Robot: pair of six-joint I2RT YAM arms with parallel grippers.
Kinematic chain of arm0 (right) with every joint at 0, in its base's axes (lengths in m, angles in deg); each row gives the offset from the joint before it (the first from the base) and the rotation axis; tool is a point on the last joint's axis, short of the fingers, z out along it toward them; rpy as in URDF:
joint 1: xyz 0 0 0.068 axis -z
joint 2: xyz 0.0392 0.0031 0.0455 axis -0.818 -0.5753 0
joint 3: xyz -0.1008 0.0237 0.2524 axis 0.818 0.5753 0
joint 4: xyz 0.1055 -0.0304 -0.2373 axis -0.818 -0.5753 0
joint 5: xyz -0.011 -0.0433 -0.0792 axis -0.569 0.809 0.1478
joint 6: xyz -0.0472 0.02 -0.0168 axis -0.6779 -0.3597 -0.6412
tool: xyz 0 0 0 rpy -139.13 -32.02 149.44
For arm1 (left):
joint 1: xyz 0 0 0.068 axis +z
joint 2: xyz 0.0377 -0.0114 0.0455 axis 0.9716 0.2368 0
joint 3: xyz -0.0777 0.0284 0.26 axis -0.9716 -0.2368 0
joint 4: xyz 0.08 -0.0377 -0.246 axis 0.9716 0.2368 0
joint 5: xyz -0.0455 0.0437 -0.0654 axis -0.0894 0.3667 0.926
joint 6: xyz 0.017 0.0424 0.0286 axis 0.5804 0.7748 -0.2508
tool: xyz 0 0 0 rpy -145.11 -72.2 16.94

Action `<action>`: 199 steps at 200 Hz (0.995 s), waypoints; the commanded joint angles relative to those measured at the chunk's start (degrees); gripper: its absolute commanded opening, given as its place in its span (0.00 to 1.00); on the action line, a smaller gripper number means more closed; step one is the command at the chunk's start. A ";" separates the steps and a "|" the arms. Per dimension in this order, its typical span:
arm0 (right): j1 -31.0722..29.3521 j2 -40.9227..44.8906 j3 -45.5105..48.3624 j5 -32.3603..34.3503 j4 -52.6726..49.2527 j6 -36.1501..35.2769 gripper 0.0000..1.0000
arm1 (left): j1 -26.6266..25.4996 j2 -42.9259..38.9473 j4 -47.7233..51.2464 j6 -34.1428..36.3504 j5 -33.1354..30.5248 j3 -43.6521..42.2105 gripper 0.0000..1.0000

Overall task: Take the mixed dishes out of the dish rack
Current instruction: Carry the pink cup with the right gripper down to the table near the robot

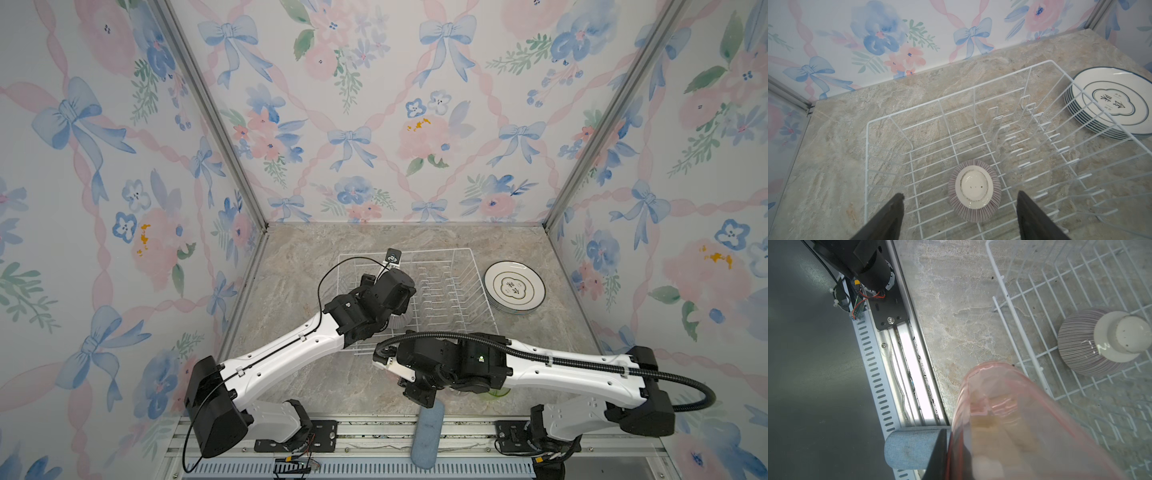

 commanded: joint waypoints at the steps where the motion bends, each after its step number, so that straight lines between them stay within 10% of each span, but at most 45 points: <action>1: -1.58 -3.64 -4.20 2.14 -3.83 -2.68 0.00 | 2.86 -4.16 0.76 -1.77 2.18 -3.35 0.81; 199: -0.19 -31.81 -19.54 4.28 -15.07 -9.05 0.00 | 10.44 -10.88 -2.15 -1.33 11.24 -11.04 0.80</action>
